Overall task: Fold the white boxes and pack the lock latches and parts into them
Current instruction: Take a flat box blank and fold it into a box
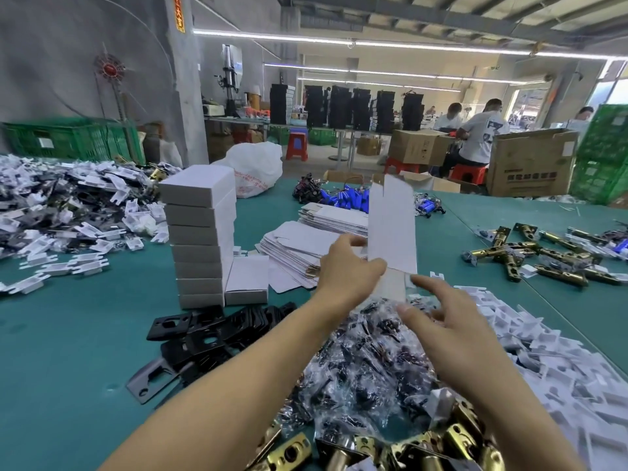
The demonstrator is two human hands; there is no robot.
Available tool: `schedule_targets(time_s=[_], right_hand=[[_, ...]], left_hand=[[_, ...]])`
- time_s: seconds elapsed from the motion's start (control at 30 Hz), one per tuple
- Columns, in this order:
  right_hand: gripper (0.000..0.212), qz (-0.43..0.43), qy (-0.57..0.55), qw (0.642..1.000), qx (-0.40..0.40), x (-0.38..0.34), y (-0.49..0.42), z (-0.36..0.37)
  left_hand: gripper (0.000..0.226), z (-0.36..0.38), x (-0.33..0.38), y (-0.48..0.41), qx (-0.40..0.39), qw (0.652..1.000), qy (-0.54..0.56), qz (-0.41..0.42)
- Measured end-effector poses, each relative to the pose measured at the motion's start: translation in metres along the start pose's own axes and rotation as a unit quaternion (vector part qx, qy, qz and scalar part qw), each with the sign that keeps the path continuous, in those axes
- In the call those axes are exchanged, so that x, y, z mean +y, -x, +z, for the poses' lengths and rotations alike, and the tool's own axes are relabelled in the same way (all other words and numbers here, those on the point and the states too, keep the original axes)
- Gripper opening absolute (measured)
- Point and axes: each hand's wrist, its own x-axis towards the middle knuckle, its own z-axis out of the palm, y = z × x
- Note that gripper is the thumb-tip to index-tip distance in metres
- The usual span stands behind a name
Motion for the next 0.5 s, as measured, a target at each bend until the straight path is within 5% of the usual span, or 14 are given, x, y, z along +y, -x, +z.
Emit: schedule_targets(time_s=[0.17, 0.37, 0.5], right_hand=[[0.061, -0.019, 0.066, 0.998, 0.014, 0.0, 0.003, 0.002], [0.087, -0.03, -0.036, 0.997, -0.069, -0.005, 0.005, -0.002], [0.082, -0.087, -0.074, 0.988, -0.109, -0.01, 0.01, 0.005]], left_hand=[[0.024, -0.012, 0.017, 0.029, -0.094, 0.985, 0.131, -0.053], [0.01, -0.041, 0.011, 0.061, -0.199, 0.953, 0.204, -0.107], [0.042, -0.053, 0.005, 0.075, -0.279, 0.916, 0.256, -0.13]])
